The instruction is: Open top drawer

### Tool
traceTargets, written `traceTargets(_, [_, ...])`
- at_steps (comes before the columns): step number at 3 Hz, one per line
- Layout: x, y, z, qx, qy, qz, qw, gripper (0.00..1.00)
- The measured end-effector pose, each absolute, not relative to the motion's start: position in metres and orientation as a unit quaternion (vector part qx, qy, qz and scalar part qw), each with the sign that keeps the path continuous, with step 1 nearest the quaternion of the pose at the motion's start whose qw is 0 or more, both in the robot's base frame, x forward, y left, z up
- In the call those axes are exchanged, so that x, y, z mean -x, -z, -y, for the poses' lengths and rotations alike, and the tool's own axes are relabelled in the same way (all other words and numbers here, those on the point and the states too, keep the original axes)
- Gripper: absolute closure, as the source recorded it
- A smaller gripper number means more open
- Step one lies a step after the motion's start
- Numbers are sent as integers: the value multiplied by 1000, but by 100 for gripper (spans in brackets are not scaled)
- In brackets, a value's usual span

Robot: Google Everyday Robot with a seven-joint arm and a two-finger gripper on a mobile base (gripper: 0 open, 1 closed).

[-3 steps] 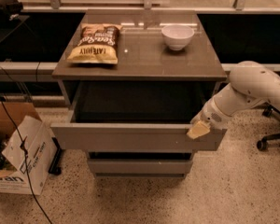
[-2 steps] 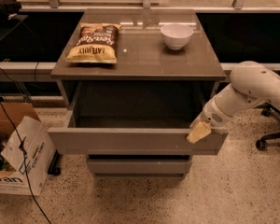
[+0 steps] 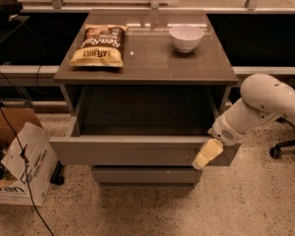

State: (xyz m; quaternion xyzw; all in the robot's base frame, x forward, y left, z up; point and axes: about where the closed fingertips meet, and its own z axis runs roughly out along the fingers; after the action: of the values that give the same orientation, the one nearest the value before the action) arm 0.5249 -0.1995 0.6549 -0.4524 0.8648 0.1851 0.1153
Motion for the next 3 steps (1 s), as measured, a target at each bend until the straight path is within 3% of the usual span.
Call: traceTargets(3, [-511,-650,203,455,-191,-865,90,0])
